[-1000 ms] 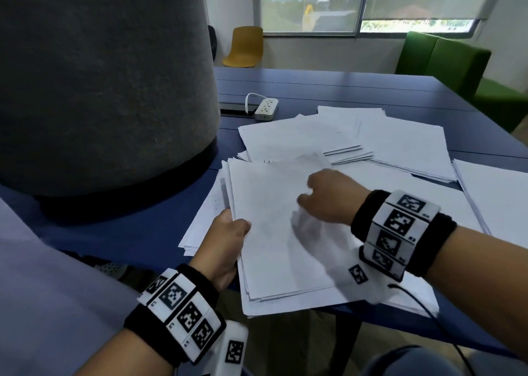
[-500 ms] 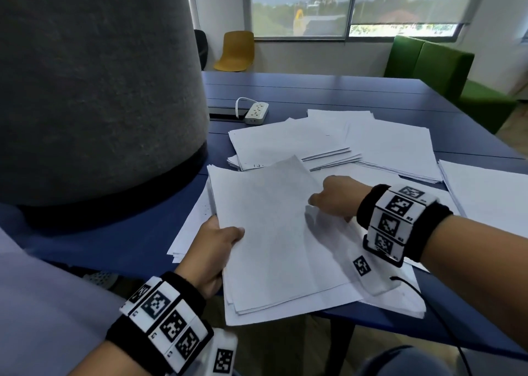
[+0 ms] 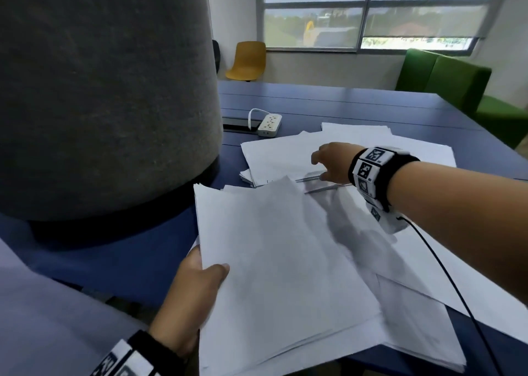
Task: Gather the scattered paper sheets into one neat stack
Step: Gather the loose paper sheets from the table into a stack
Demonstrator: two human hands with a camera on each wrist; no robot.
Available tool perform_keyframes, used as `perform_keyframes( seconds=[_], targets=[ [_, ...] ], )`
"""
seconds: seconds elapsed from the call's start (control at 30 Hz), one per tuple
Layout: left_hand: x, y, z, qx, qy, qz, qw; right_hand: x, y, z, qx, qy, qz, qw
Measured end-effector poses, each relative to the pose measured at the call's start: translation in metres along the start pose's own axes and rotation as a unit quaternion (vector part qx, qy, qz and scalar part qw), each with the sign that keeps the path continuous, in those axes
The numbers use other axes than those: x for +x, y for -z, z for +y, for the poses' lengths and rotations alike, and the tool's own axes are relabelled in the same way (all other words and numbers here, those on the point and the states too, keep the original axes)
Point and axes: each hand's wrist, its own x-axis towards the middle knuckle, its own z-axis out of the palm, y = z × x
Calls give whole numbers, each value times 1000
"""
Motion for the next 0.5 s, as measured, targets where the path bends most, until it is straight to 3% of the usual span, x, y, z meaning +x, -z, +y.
perform_keyframes(
  seconds=[0.37, 0.5],
  targets=[
    [4, 1, 3, 5, 29, 11, 1000, 42, -4, -14, -70, 37, -70, 994],
    [8, 2, -2, 15, 32, 16, 999, 41, -13, -17, -131, 75, -49, 987]
  ],
)
